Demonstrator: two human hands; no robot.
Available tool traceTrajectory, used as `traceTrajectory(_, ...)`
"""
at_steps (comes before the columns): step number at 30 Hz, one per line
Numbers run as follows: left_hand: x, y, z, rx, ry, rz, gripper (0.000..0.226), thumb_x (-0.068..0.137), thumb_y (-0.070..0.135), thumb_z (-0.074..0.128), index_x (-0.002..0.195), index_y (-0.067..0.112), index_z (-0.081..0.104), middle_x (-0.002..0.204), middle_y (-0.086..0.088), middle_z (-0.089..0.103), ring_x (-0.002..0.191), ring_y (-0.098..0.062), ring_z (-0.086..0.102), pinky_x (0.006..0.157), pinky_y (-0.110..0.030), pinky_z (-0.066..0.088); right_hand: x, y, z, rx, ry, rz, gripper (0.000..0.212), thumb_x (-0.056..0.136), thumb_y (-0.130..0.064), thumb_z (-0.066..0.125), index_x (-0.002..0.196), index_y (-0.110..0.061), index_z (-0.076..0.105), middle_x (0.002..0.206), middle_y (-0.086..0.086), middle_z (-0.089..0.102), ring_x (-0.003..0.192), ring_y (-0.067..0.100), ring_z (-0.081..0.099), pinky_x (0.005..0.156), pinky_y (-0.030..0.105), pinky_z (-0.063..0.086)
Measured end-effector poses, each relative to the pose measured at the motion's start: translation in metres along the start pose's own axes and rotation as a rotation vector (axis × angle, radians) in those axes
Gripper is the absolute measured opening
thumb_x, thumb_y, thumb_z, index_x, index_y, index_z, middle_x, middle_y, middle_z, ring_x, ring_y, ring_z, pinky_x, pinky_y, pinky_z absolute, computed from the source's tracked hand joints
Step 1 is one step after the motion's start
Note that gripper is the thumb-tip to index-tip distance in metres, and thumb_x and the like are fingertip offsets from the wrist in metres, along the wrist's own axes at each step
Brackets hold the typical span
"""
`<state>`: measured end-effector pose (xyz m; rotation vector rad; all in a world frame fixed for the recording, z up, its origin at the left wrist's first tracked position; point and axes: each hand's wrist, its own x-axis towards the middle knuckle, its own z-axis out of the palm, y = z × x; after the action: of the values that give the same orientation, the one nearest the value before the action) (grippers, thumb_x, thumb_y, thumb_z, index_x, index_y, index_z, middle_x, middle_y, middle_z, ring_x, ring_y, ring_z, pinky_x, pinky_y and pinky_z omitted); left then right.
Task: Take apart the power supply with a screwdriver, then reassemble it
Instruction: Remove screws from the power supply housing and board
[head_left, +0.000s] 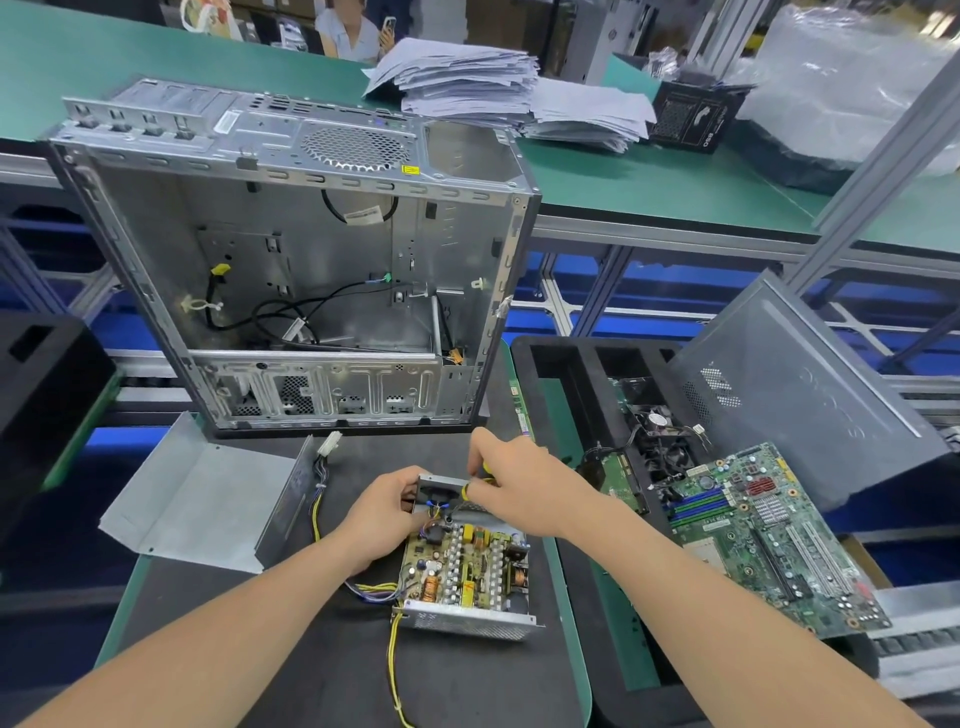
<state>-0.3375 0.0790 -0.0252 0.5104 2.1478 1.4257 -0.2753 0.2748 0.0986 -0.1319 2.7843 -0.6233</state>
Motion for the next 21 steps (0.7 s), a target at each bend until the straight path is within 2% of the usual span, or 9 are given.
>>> traceTrajectory(8,-0.0018,0.0015,0.0026,0.143,0.068,0.021,0.043,0.09,-0.006,0.064,0.099,0.036,0.068,0.093,0.016,0.076,0.092,-0.001,0.07,0.077,-0.013,0.048,-0.0005,0.0018,0.0005,-0.023,0.033,0.009,0.013,0.1,-0.028,0.055,0.099,-0.021,0.045,0.067,-0.001,0.054,0.053,0.015,0.046,0.049,0.03,0.031)
traceTrajectory(13,0.0017,0.0036,0.0016,0.161,0.085,-0.01,0.041,0.086,-0.007,0.066,0.096,0.033,0.07,0.088,0.019,0.076,0.09,0.002,0.069,0.079,-0.019,0.047,-0.0003,0.0013,0.0008,-0.02,0.026,0.014,0.012,0.1,-0.028,0.055,0.1,-0.021,0.045,0.067,-0.001,0.054,0.054,0.015,0.046,0.05,0.03,0.032)
traceTrajectory(17,0.0013,0.0027,0.0019,0.167,0.101,-0.005,0.038,0.085,-0.004,0.072,0.094,0.034,0.071,0.085,0.022,0.075,0.085,0.007,0.069,0.075,-0.012,0.045,-0.0003,0.0001,0.0024,-0.028,0.014,0.015,0.013,0.1,-0.03,0.055,0.1,-0.021,0.045,0.07,0.001,0.056,0.057,0.019,0.049,0.051,0.033,0.036)
traceTrajectory(21,0.0025,0.0048,0.0008,0.15,0.096,-0.023,0.038,0.081,-0.004,0.074,0.091,0.032,0.072,0.083,0.016,0.077,0.08,0.005,0.068,0.075,-0.017,0.047,0.0001,-0.0005,0.0031,-0.03,0.007,0.017,0.014,0.1,-0.03,0.056,0.102,-0.02,0.046,0.072,0.001,0.057,0.059,0.019,0.051,0.052,0.034,0.037)
